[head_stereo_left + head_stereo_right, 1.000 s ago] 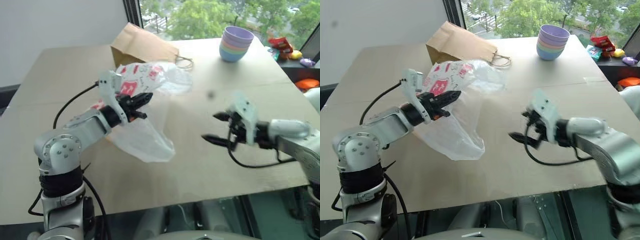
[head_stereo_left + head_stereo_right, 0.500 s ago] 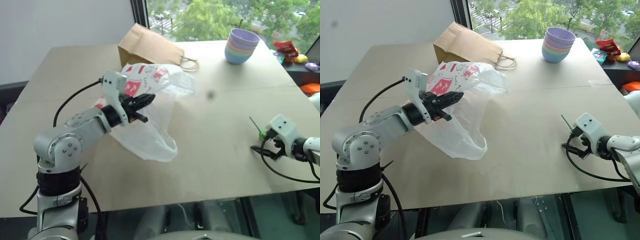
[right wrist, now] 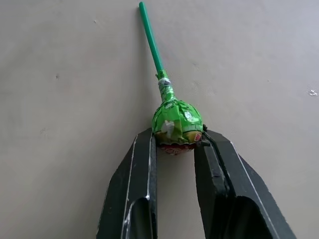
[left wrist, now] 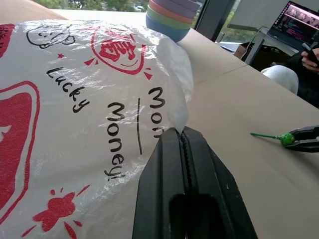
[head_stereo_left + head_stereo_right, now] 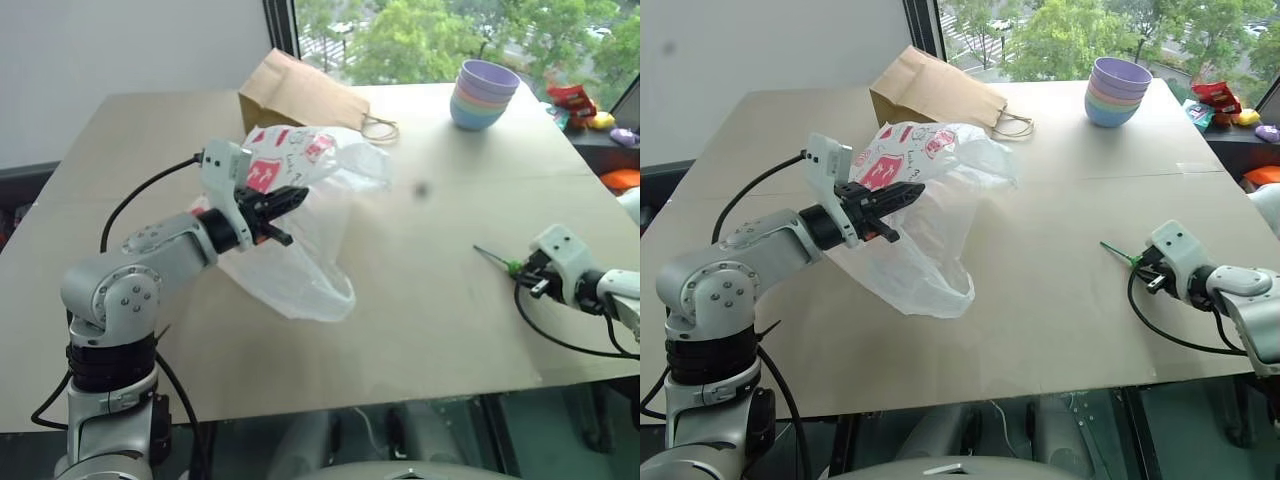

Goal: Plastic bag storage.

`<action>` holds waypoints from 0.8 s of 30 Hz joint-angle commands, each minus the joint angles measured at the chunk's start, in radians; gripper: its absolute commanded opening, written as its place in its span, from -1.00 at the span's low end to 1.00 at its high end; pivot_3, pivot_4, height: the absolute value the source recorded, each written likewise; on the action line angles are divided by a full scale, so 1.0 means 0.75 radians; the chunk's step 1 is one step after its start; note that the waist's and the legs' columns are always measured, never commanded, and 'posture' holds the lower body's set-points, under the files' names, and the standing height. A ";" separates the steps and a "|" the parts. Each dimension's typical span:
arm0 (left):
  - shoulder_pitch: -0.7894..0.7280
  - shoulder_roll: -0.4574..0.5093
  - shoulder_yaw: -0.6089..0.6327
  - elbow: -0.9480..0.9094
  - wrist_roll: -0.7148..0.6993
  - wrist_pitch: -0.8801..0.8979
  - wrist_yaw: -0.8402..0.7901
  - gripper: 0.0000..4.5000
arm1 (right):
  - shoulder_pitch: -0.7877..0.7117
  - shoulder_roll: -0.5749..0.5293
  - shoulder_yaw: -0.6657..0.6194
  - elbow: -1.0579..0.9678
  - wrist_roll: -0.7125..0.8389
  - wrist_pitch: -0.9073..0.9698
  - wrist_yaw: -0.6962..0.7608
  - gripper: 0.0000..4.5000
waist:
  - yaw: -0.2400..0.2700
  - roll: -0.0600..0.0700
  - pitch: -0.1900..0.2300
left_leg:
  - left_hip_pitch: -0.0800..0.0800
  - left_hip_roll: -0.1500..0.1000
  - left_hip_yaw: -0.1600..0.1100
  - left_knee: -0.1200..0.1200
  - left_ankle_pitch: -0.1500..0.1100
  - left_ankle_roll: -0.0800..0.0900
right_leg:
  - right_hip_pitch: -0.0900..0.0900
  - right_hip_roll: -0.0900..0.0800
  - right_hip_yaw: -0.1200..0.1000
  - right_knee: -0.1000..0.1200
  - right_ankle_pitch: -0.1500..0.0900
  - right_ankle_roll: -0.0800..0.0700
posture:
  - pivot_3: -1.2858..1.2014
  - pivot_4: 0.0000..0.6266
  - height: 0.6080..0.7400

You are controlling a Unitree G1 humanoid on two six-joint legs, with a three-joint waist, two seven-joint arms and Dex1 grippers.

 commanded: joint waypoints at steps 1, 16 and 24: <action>-0.057 -0.005 0.065 -0.032 -0.102 0.015 -0.012 -1.00 | -0.122 0.114 0.017 -0.262 0.175 0.135 0.020 -0.76 | -0.003 0.001 0.001 | 0.000 0.000 0.000 0.000 0.000 0.000 | 0.000 0.000 0.000 0.000 0.000 0.000 | 0.03 -0.52 1.00; -0.072 0.035 0.099 -0.043 -0.199 0.057 0.026 -1.00 | -1.004 1.151 0.446 0.812 -0.118 -0.295 -0.286 -0.76 | -0.039 0.001 0.001 | -0.008 -0.003 -0.005 -0.002 0.001 -0.001 | -0.010 -0.001 -0.006 -0.001 0.000 0.000 | 0.03 -0.52 1.00; -0.009 0.035 0.135 -0.105 -0.213 0.043 0.119 -1.00 | -1.352 1.417 0.289 1.639 -0.188 -0.839 -0.304 -0.31 | -0.061 0.001 0.001 | -0.008 -0.005 -0.007 -0.002 0.001 -0.002 | -0.010 -0.003 -0.009 -0.001 0.000 -0.001 | 0.03 -0.52 1.00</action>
